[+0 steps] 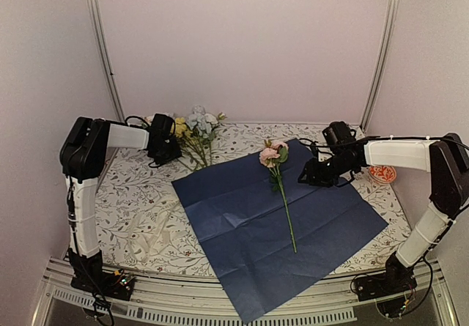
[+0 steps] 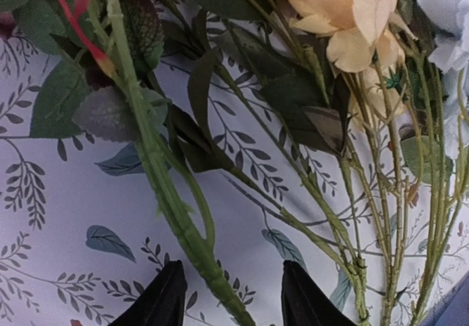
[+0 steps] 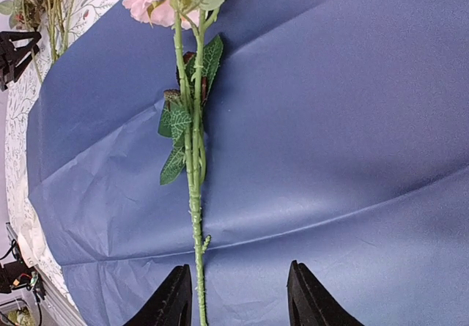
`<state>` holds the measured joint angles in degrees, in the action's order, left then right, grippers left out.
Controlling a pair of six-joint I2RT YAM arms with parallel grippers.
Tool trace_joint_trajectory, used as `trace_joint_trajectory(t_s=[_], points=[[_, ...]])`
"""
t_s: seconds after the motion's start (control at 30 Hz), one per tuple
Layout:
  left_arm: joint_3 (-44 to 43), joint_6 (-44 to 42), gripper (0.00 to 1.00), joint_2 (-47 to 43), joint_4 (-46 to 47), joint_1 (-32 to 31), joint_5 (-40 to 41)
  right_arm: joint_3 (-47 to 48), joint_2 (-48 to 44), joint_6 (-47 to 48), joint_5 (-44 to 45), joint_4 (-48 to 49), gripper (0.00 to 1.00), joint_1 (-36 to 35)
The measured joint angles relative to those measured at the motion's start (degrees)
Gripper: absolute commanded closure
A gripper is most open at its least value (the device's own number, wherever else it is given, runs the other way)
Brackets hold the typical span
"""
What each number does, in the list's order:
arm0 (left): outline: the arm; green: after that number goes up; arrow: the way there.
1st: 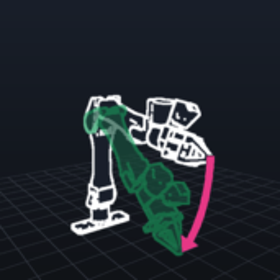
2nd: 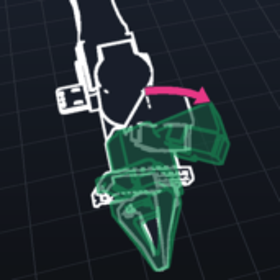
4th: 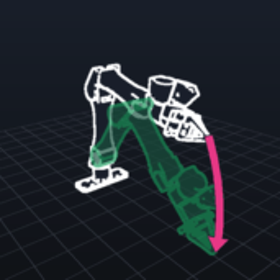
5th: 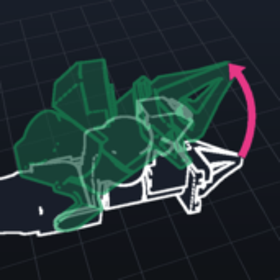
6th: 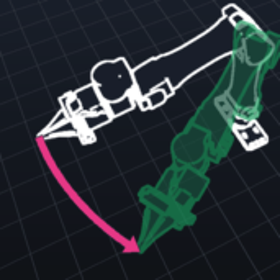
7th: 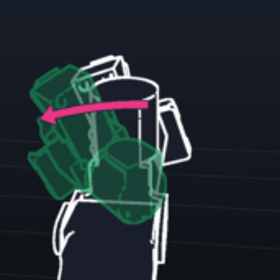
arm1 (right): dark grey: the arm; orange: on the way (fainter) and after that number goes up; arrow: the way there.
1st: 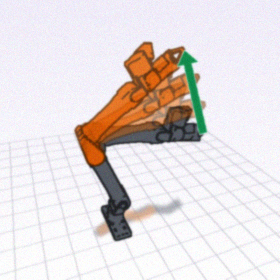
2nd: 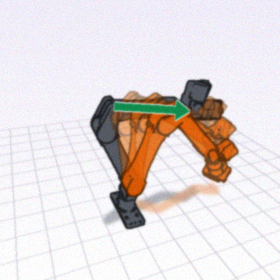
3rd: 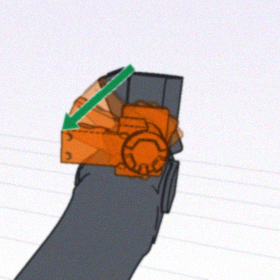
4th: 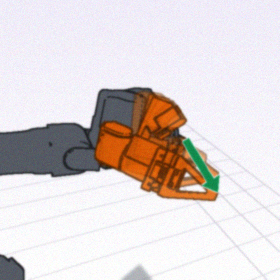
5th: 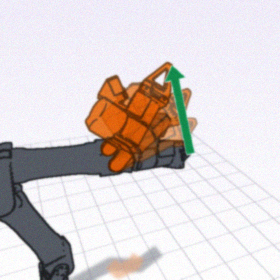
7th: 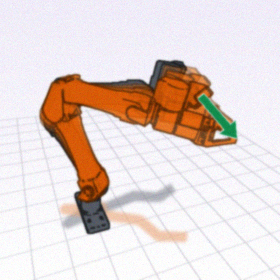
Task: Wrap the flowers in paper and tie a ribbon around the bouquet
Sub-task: Pick up the fake flower from the corner of the board, then pass from the left arm to the right
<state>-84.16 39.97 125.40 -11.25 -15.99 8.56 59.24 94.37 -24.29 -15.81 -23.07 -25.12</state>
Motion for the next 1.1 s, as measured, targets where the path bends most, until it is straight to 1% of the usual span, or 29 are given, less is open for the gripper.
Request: trace_joint_trajectory(t_s=[0.1, 0.27, 0.37, 0.43, 0.57, 0.6, 0.67, 0.7, 0.73, 0.77, 0.83, 0.9, 0.93, 1.03, 1.1], points=[[-0.55, 0.15, 1.00, 0.66, 0.11, 0.04, -0.20, -0.02, 0.00, 0.22, -0.20, 0.00, 0.54, 0.00], [0.74, 0.76, 1.00, 0.09, 0.90, 0.66, 0.22, -0.39, -0.26, 0.59, -0.44, 0.04, 0.54, 0.00], [6.97, 0.68, 1.00, -5.07, 0.35, 0.94, 3.78, -0.94, -1.03, 0.90, -0.63, -0.07, 0.54, 0.00], [11.28, -0.15, 1.00, -10.71, -0.70, 1.22, 8.11, -0.98, -1.81, 0.98, -0.92, -0.04, 0.54, 0.00], [14.71, -4.13, 1.00, -23.82, -1.22, 0.85, 19.98, -1.01, -4.33, 1.05, -2.56, 0.24, 0.54, 0.00], [15.39, -6.47, 1.00, -28.24, 0.09, 0.39, 24.61, -1.03, -5.29, 1.11, -3.34, 0.61, 0.54, -0.04], [16.61, -10.82, 1.00, -35.17, 3.23, -1.27, 31.06, -1.05, -6.97, 1.25, -4.83, 1.60, 0.55, -0.22], [17.31, -13.07, 1.00, -38.84, 5.09, -2.67, 33.38, -1.05, -7.96, 1.31, -5.86, 2.36, 0.56, -0.50], [17.86, -14.34, 1.00, -41.70, 6.32, -4.04, 33.90, -1.05, -8.87, 1.42, -6.73, 3.21, 0.57, -0.90], [18.69, -15.37, 1.00, -45.05, 7.78, -5.95, 33.48, -1.05, -9.88, 1.53, -7.87, 4.44, 0.57, -1.60], [20.87, -16.13, 1.00, -50.95, 10.64, -9.84, 28.63, -1.01, -11.87, 1.97, -10.64, 7.72, 0.56, -4.20], [24.61, -15.91, 1.00, -56.22, 15.82, -14.10, 21.46, -0.37, -13.03, 2.73, -13.55, 11.02, 0.56, -7.93], [27.06, -15.69, 1.00, -58.40, 19.82, -16.44, 17.75, 0.44, -13.18, 3.10, -15.06, 12.90, 0.55, -10.34], [32.89, -14.95, 1.00, -61.46, 30.75, -23.63, 8.09, 3.98, -12.98, 3.93, -19.15, 19.30, 0.55, -17.42], [35.04, -14.23, 1.00, -61.09, 37.35, -28.57, 3.17, 6.82, -12.28, 4.04, -20.81, 24.09, 0.50, -21.29]])
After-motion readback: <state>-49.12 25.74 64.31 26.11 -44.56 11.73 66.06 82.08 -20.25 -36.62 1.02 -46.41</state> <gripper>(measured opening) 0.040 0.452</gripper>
